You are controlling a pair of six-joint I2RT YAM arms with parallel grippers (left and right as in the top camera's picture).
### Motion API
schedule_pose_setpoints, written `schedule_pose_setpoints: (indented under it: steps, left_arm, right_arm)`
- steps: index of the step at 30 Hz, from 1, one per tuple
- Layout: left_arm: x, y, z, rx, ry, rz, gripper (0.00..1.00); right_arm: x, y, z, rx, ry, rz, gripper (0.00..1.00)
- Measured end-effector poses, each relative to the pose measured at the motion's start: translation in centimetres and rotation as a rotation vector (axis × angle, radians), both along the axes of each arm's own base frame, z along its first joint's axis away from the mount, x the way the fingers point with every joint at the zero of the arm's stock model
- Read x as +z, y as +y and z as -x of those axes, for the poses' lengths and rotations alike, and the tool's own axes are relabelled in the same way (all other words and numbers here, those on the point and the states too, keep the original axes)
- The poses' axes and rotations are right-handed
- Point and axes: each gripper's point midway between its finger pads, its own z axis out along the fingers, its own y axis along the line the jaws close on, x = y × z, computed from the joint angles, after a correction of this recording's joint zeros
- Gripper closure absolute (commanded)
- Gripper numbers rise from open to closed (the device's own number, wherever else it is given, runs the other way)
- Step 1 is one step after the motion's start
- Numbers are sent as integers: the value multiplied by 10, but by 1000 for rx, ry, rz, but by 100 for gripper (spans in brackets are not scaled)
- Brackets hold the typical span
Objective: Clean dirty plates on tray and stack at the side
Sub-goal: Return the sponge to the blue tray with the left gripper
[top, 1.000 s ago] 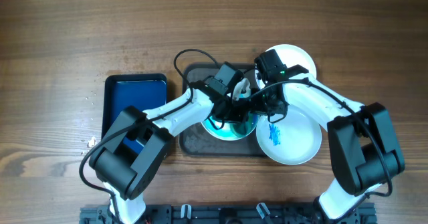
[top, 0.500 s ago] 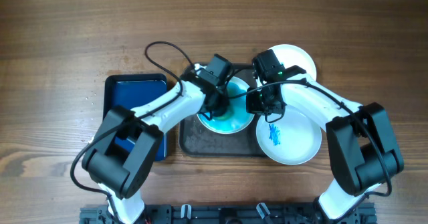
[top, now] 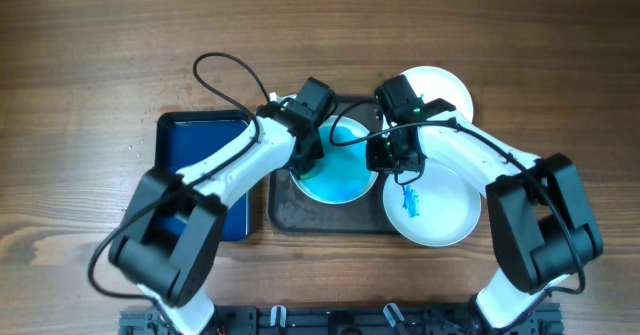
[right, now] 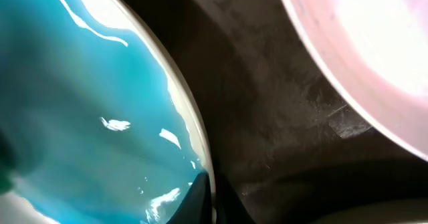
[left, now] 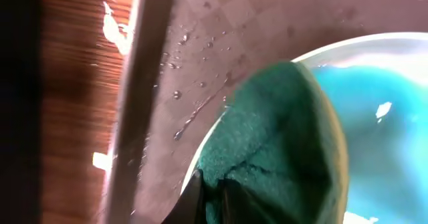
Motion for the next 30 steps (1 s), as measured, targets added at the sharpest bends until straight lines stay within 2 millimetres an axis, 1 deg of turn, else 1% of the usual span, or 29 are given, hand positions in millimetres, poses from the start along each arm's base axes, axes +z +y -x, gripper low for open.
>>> schedule_pose_setpoints:
  steps: [2, 4, 7, 9, 11, 12, 14, 19, 22, 24, 27, 28, 29, 30]
  left_arm:
    - [13, 3, 2, -3, -17, -8, 96]
    - [35, 8, 3, -1, -54, -7, 96]
    - [57, 11, 6, -2, -84, 6, 96]
    - [64, 16, 13, -4, -76, -1, 96]
    - [68, 30, 21, 14, -47, -32, 96]
    - [67, 40, 24, 30, -29, -55, 96]
    - [66, 72, 28, 103, 18, -108, 96]
    - [65, 147, 22, 335, 63, -126, 96]
    - [64, 175, 21, 409, 78, -112, 96]
    - [60, 184, 21, 428, 86, -92, 96]
    - [44, 183, 29, 417, 114, -75, 96]
    - [32, 181, 37, 407, 135, -66, 96]
    - [21, 179, 45, 399, 161, -57, 90]
    - [17, 178, 48, 397, 170, -53, 81]
  right_arm:
    - [0, 0, 1, 0, 2, 2, 96]
    - [0, -1, 1, 2, 4, 4, 96]
    - [0, -1, 1, 2, 4, 4, 95]
    - [0, -1, 1, 2, 4, 4, 96]
    - [0, -1, 1, 2, 4, 4, 96]
    - [0, -1, 1, 2, 4, 4, 96]
    - [0, -1, 1, 2, 4, 4, 96]
    - [0, -1, 1, 2, 4, 4, 96]
    - [0, -1, 1, 2, 3, 4, 96]
    - [0, -1, 1, 2, 2, 4, 95]
    - [0, -1, 0, 2, 1, 4, 96]
    - [0, -1, 0, 2, 1, 4, 96]
    - [0, -1, 0, 2, 0, 5, 96]
    - [0, -1, 0, 4, 0, 6, 96]
